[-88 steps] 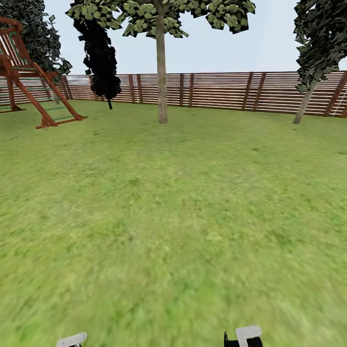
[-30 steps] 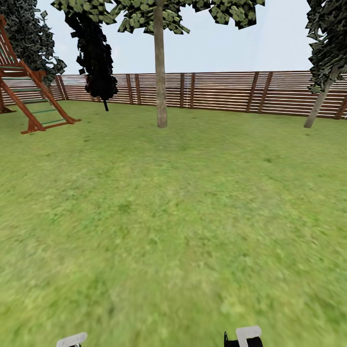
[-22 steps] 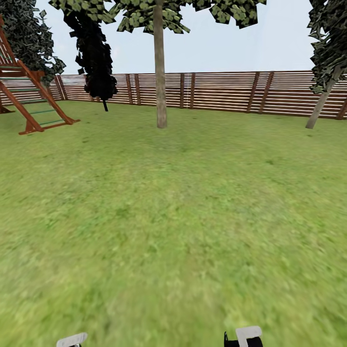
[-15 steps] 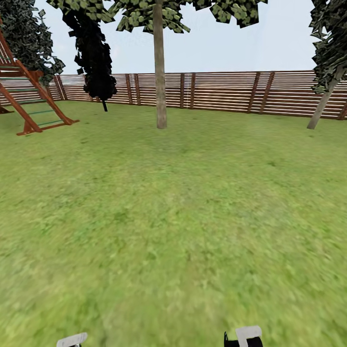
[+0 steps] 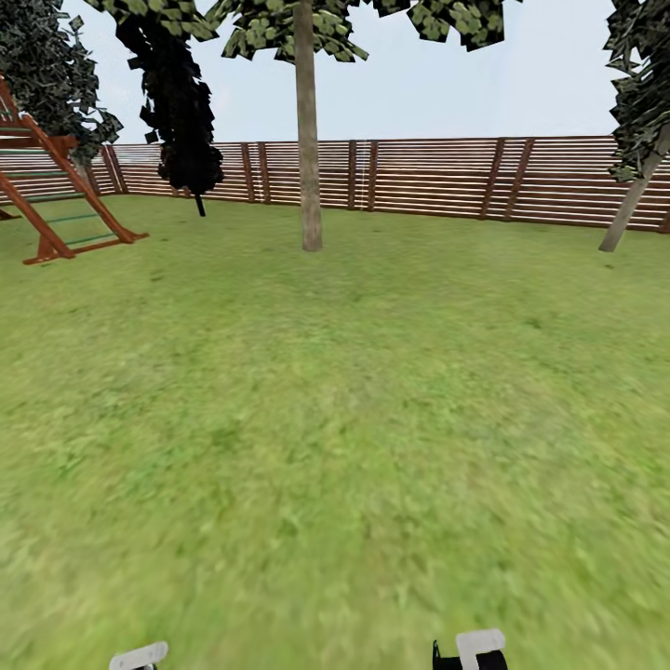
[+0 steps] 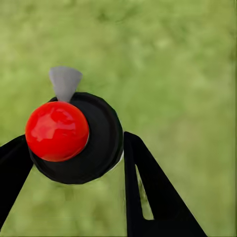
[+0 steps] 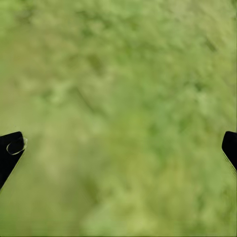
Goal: In the garden, pick up the pesticide atomizer on the floor and spray pesticide onto both trees until each tree trunk is fully covered.
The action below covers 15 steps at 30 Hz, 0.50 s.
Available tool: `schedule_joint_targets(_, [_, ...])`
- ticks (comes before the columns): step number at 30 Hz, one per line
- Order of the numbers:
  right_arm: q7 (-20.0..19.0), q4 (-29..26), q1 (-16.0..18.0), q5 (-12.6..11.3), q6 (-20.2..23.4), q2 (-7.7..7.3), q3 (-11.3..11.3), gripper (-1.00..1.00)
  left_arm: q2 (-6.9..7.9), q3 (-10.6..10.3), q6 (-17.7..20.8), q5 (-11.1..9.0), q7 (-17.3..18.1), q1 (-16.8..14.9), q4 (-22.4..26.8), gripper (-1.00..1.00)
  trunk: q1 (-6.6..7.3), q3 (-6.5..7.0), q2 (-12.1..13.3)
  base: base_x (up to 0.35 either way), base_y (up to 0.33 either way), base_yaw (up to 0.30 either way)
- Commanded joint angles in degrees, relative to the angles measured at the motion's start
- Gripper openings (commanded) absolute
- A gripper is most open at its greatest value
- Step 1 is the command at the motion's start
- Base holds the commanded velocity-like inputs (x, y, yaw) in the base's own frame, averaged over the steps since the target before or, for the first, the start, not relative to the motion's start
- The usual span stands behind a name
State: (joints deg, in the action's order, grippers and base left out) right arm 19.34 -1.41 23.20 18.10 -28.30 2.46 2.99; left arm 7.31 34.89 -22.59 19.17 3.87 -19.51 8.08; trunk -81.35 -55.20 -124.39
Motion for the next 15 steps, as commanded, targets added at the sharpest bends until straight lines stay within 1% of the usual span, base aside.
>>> schedule_joint_targets(1, [0.0, 0.0, 0.0, 0.0, 0.0, 0.00, 0.0, 1.00, -0.01, 0.0, 0.0, 0.0, 0.0, 0.0, 0.0, -1.00, 0.00, 0.00, 0.0, 0.338, 0.000, 0.000])
schedule_joint_targets(15, [0.0, 0.0, 0.0, 0.0, 0.0, 0.00, 0.0, 1.00, 0.02, 0.0, 0.1, 0.0, 0.0, 0.0, 0.0, -1.00, 0.00, 0.00, 0.0, 0.338, 0.000, 0.000])
